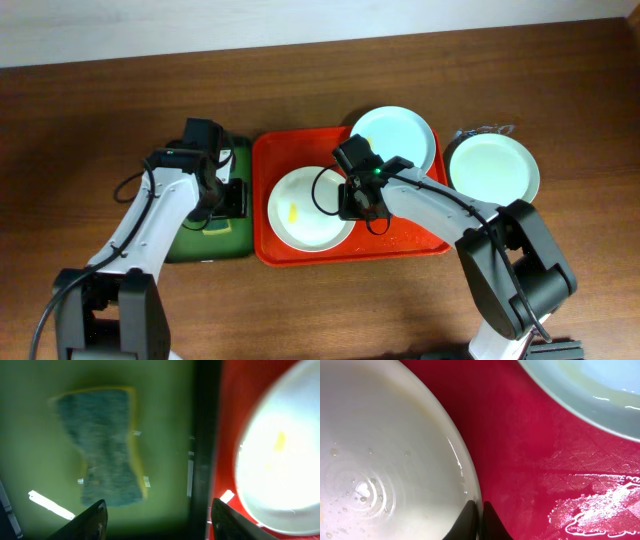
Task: Clean dirty plates on tray and stack at the side
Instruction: 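Reach the left gripper down to the sponge in the green tray, then grasp the sponge with the left gripper and lift it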
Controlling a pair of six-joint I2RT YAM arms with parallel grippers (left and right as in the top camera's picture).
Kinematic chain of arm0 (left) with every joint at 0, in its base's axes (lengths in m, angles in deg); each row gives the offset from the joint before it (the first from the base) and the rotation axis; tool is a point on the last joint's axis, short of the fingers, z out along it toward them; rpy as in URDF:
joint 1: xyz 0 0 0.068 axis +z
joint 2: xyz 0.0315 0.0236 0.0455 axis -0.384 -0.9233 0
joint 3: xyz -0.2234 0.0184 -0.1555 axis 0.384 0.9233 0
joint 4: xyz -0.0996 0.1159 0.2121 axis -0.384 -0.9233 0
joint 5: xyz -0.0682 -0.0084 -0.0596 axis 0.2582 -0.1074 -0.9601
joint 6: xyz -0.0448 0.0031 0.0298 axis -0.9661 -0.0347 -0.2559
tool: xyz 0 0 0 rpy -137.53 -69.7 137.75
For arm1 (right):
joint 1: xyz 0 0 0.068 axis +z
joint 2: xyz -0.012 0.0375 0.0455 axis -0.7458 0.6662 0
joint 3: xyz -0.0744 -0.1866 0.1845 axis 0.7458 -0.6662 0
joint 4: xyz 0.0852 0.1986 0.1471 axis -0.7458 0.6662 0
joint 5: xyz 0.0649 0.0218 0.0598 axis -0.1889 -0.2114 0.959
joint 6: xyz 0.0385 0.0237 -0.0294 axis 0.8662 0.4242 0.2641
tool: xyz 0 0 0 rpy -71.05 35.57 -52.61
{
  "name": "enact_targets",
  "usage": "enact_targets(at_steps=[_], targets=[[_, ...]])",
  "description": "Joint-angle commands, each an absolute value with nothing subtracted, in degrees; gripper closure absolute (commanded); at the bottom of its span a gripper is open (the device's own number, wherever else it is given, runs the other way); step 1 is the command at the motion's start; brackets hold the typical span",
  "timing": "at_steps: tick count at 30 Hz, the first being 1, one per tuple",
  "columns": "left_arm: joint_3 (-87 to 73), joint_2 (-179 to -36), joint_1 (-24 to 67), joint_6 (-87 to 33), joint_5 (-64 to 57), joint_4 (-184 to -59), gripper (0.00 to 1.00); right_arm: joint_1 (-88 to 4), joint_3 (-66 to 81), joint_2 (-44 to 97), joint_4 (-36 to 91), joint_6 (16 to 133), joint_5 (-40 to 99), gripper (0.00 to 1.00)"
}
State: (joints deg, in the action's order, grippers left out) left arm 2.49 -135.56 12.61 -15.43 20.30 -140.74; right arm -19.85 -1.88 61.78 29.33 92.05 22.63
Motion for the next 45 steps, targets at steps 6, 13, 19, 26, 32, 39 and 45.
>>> enact_targets(at_steps=[6, 13, 19, 26, 32, 39, 45], targets=[[2.77, -136.28, 13.0, -20.57, 28.85, -139.29, 0.5, -19.37, -2.38, 62.28, 29.59, 91.81, 21.45, 0.95], [2.84, -141.0, 13.63, -20.57, 29.81, -136.13, 0.48, -19.37, -2.38, 62.28, 29.59, 91.81, 21.45, 0.94], [2.82, -144.32, 14.25, -20.52, 33.04, -133.66, 0.67, -19.37, -2.38, 62.28, 29.59, 91.81, 21.45, 0.94], [2.84, -144.78, 14.62, -16.65, 27.78, -133.28, 0.69, -19.37, -2.38, 62.28, 29.59, 91.81, 21.45, 0.94], [3.49, -145.15, 14.81, -16.67, 27.82, -132.85, 0.69, -19.37, -2.38, 62.28, 29.61, 91.81, 21.45, 0.89], [3.56, -145.15, 14.88, -16.72, 27.78, -132.23, 0.61, -19.37, -2.38, 62.28, 29.59, 91.81, 21.45, 0.78], [-1.51, -145.13, 14.88, -16.7, 24.98, -136.26, 0.49, -19.37, -2.38, 62.28, 29.57, 91.84, 21.45, 0.78]])
